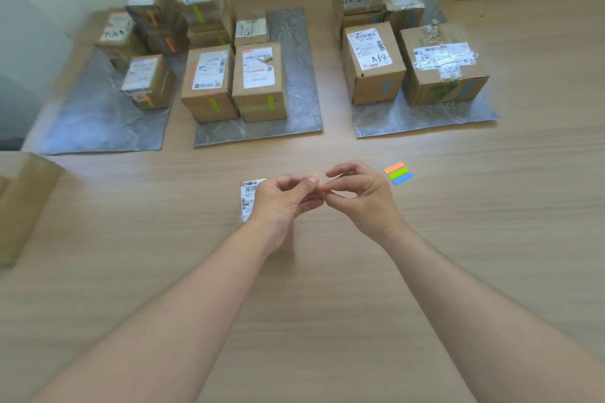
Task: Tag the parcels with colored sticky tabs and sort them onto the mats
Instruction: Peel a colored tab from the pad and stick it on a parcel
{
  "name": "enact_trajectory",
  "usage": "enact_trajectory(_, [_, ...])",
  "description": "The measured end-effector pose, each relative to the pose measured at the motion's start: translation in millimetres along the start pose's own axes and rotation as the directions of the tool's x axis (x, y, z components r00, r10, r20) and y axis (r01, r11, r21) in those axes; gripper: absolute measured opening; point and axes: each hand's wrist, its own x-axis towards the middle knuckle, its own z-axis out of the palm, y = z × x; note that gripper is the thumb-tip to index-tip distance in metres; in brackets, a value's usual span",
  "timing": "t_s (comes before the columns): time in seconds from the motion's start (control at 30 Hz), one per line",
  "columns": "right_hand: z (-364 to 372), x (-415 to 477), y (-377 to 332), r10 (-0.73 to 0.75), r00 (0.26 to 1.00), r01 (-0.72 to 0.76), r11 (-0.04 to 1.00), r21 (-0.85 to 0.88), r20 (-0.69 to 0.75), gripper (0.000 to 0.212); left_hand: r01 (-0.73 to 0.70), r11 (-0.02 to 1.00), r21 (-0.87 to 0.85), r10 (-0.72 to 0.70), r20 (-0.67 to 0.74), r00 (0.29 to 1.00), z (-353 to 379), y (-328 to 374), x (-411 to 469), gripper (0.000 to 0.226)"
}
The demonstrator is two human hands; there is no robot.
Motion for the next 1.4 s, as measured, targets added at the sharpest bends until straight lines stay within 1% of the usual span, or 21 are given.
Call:
enact_trajectory(0.07, [18.5,-9.5,-12.0,-0.043,0.998,0.045,0.998,-0.043,0.047,0.027,-0.03,0.999,0.028,0.03,0.003,1.0,-26.5,4.9,-11.1,0.009])
enact_trajectory(0.13, [36.9,-21.9,-25.0,-0.086,0.994,0.09,0.993,-0.08,0.062,0.03,-0.076,0.995,0.071,0.075,0.019,0.997,-50.3,7.4,-20.2,0.012])
enact_trajectory(0.2, [54.3,-33.2,-29.8,-0.091,0.995,0.094,0.988,-0.126,0.029,0.036,-0.121,0.986,0.115,0.119,0.024,0.993,-73.3,5.1,-31.7,0.008])
enact_trajectory(0.23, [62.2,-40.2,-30.1,-0.086,0.996,0.083,0.984,-0.16,-0.011,0.037,-0.131,0.982,0.134,0.129,0.026,0.991,-84.4,2.2,-37.8,0.006])
enact_trajectory(0.3, [75.5,-52.1,-27.9,-0.098,0.991,0.071,0.961,-0.266,-0.092,0.037,-0.149,0.972,0.181,0.142,0.053,0.988,-103.6,-5.5,-46.6,0.004])
enact_trajectory(0.37, [87.6,-59.1,-21.0,-0.16,0.983,0.109,0.907,-0.407,-0.094,0.042,-0.174,0.957,0.233,0.158,0.086,0.984,-121.4,-16.9,-52.2,0.004])
enact_trajectory(0.4, [93.8,-62.6,-16.5,-0.197,0.979,0.145,0.867,-0.478,-0.06,0.045,-0.186,0.949,0.256,0.165,0.1,0.981,-128.9,-23.2,-54.4,0.004])
enact_trajectory(0.47, [104.8,-69.3,-7.1,-0.232,0.972,0.21,0.799,-0.564,0.033,0.049,-0.195,0.932,0.305,0.167,0.115,0.979,-140.6,-37.3,-56.7,0.005])
enact_trajectory(0.53, [110.8,-74.5,3.1,-0.227,0.965,0.26,0.741,-0.619,0.134,0.05,-0.196,0.912,0.359,0.17,0.103,0.98,-148.0,-51.5,-56.1,0.011])
enact_trajectory(0.6, [113.7,-80.2,12.5,-0.215,0.948,0.318,0.677,-0.663,0.235,0.046,-0.197,0.896,0.398,0.179,0.082,0.98,-151.7,-64.5,-55.1,0.014])
enact_trajectory(0.67, [114.3,-80.0,17.6,-0.213,0.94,0.34,0.648,-0.681,0.266,0.043,-0.193,0.877,0.439,0.193,0.047,0.98,-150.8,-73.8,-52.9,0.011])
enact_trajectory(0.73, [113.8,-80.9,19.7,-0.209,0.942,0.335,0.658,-0.674,0.264,0.046,-0.19,0.865,0.464,0.214,0.002,0.977,-148.1,-79.8,-53.4,0.009])
enact_trajectory(0.83, [110.0,-83.2,24.0,-0.232,0.933,0.358,0.68,-0.64,0.275,0.047,-0.212,0.85,0.482,0.253,-0.02,0.967,-142.5,-84.1,-54.4,0.009])
enact_trajectory(0.93, [109.1,-84.7,29.4,-0.266,0.934,0.357,0.701,-0.618,0.238,0.037,-0.213,0.838,0.502,0.27,-0.043,0.962,-139.4,-90.5,-53.3,0.006])
enact_trajectory(1.03, [112.0,-83.0,35.8,-0.277,0.941,0.337,0.706,-0.623,0.194,0.034,-0.199,0.842,0.502,0.279,-0.09,0.956,-138.1,-95.7,-52.1,0.006])
enact_trajectory(1.17, [117.6,-79.4,43.0,-0.331,0.935,0.329,0.686,-0.649,0.125,0.027,-0.191,0.848,0.495,0.291,-0.133,0.947,-135.5,-98.8,-50.1,0.007])
enact_trajectory(1.27, [121.9,-79.7,46.5,-0.36,0.93,0.318,0.685,-0.655,0.074,0.025,-0.167,0.854,0.493,0.285,-0.174,0.943,-135.4,-100.3,-48.1,0.007])
enact_trajectory(1.4, [124.8,-80.9,48.8,-0.376,0.925,0.322,0.696,-0.642,0.056,0.024,-0.178,0.833,0.523,0.308,-0.172,0.936,-136.6,-102.7,-46.4,0.005])
